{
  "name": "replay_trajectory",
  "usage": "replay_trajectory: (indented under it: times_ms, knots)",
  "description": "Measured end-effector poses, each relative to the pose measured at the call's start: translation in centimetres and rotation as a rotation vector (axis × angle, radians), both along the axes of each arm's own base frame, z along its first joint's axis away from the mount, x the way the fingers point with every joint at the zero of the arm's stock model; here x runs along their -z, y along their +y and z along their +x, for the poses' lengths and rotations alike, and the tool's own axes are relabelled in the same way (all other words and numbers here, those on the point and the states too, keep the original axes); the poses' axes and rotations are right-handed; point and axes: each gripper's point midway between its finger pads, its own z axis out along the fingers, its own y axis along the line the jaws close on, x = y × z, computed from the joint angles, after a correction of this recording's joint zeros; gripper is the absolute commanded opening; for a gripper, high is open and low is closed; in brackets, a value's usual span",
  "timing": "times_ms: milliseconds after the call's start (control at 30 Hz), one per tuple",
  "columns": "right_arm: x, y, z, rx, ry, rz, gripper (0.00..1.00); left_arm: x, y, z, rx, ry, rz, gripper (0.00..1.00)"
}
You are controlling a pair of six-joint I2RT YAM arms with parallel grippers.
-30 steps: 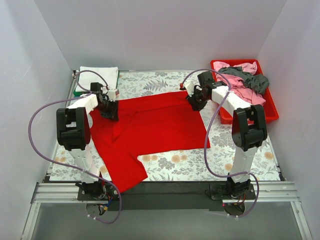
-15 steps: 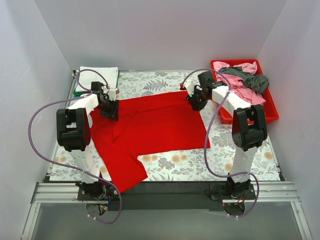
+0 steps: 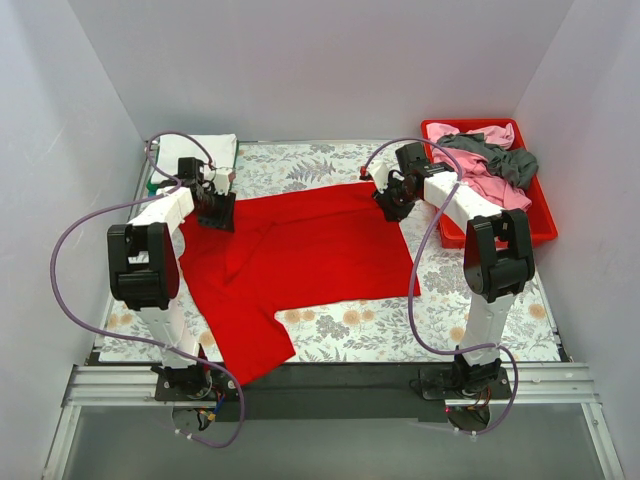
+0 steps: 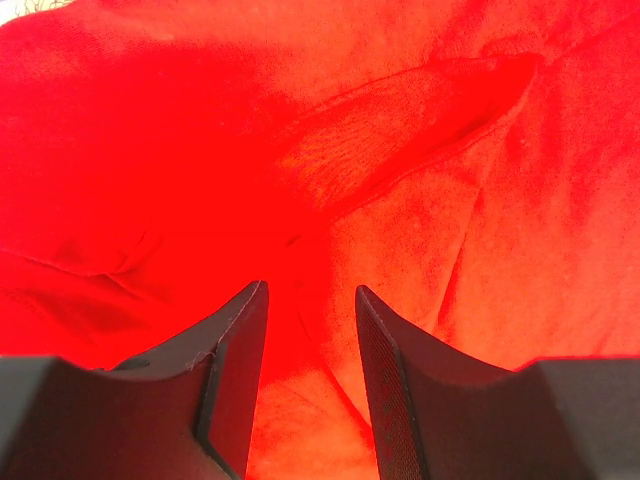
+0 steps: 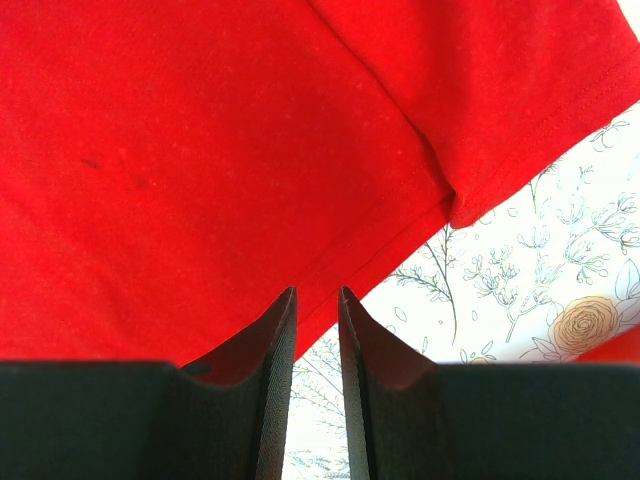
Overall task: Fold and stack the t-shirts
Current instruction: Fold the tshirt
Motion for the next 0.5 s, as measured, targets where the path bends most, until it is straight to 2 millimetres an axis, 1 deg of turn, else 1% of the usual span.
replay_trajectory:
  times_ms: [233,367,500]
  knots:
    - [0.0,0.0,0.0,0.0,0.0,0.0,0.29,0.5,0.0,-0.1,0.001,0.015,0.0,0.38]
    - [0.0,0.0,0.0,-0.001,0.0,0.0,0.29,0.9,-0.1,-0.2,0.003,0.025,-0.001,0.35]
    - [0.0,0.0,0.0,0.0,0.0,-0.001,0.29,1.3,-0.2,-0.4,0.005,0.04,-0.001,0.34]
